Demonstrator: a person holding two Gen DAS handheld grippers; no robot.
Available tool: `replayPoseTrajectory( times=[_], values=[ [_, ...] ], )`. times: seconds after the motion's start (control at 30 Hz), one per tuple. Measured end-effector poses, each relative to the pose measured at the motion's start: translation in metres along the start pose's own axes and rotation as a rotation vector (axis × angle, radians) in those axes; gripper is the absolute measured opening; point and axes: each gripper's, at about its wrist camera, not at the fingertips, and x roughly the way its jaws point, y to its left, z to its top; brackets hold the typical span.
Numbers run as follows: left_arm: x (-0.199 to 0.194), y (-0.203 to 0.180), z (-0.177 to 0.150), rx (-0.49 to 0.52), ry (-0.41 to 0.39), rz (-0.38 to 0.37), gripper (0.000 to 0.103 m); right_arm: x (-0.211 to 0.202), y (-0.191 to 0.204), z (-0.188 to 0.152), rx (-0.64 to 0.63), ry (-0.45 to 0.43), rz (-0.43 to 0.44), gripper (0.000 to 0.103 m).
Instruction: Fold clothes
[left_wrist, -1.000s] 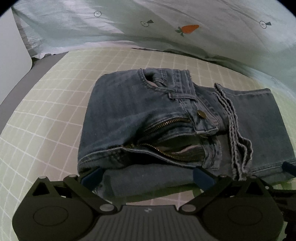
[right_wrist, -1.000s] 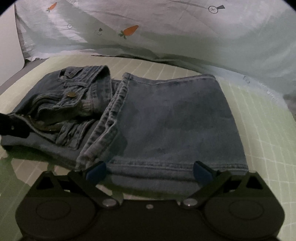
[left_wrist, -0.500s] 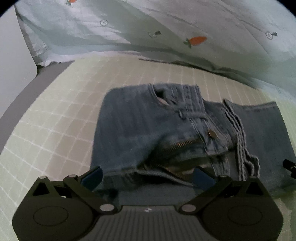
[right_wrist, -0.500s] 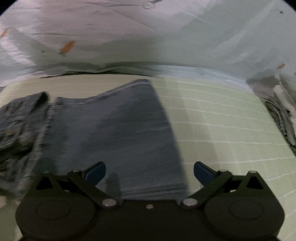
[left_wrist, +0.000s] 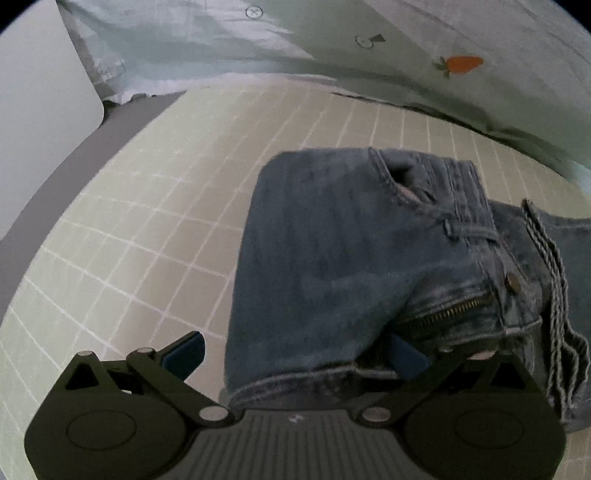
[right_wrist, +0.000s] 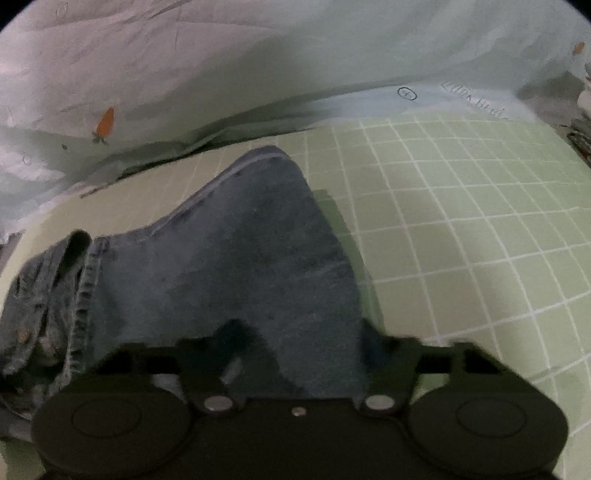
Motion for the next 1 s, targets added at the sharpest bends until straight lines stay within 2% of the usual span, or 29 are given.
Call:
replayPoseTrajectory(
  times=[0.03, 0.07, 0.13, 0.23, 0.37, 0.53, 0.73, 0.87, 1.0],
  values=[
    [0.001, -0.001, -0.001, 0.002, 0.006, 0.001, 0.103, -0.004, -0.005, 0.002, 0.042, -0.002, 0.017, 0.024],
    [0.002, -0.002, -0.002, 0.007, 0.010, 0.005, 0.103, -0.007, -0.011, 0.003, 0.096, -0.003, 0.043, 0.015],
    [0.003, -0.004, -0.003, 0.023, 0.017, 0.017, 0.103, -0.017, -0.024, 0.006, 0.217, -0.020, 0.106, 0.009],
    [0.001, -0.010, -0.003, 0.062, 0.018, 0.036, 0.103, -0.042, -0.032, 0.007, 0.353, -0.084, 0.193, 0.008],
    [-0.003, -0.012, -0.001, 0.123, 0.020, 0.033, 0.103, -0.073, -0.013, 0.017, 0.403, -0.151, 0.291, 0.008],
    [-0.017, -0.003, 0.004, 0.103, 0.007, -0.021, 0.103, -0.100, 0.029, 0.027, 0.396, -0.200, 0.402, 0.008],
    [-0.027, 0.013, 0.009, 0.109, -0.029, -0.050, 0.103, -0.116, 0.103, 0.031, 0.277, -0.231, 0.448, 0.008],
    [-0.023, 0.034, 0.014, 0.093, -0.031, -0.063, 0.103, -0.115, 0.158, 0.028, 0.231, -0.218, 0.517, 0.008],
    [-0.012, 0.063, 0.014, 0.062, -0.008, -0.050, 0.103, -0.087, 0.223, 0.009, 0.188, -0.112, 0.598, 0.008]
  ],
)
